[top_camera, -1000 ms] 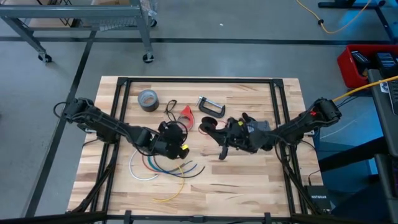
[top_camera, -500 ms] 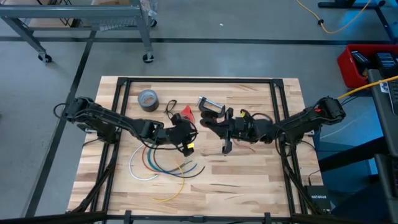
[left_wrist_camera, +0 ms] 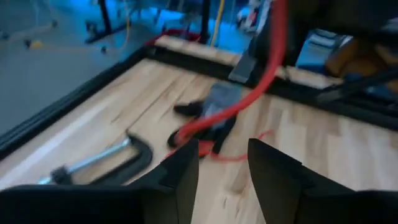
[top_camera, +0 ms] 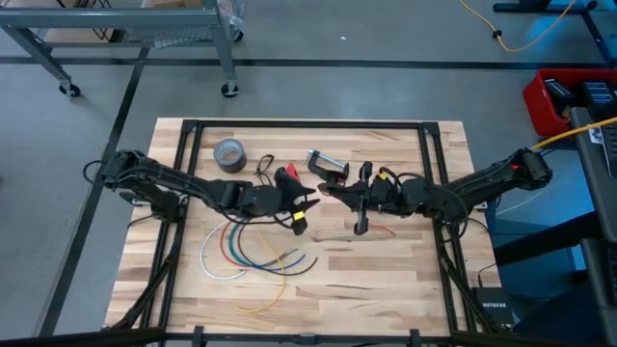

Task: Coil cords
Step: Coil the orange wire on the spool

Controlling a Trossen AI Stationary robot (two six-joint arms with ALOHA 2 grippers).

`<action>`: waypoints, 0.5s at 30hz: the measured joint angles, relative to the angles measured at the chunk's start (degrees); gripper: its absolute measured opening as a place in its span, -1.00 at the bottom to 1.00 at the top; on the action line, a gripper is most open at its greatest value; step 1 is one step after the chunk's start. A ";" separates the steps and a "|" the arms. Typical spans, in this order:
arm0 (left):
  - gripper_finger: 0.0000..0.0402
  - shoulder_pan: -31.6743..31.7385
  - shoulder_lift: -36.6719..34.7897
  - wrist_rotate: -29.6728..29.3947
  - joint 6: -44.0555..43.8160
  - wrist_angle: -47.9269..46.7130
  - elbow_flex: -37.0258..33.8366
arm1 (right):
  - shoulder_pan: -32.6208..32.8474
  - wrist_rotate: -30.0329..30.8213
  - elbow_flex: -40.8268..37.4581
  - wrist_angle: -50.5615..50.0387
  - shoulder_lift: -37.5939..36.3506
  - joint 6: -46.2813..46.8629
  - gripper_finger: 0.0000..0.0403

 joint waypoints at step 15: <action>-0.57 -2.12 -6.56 -0.41 7.27 1.38 0.27 | 0.11 -5.21 0.02 -3.23 0.02 0.05 -0.98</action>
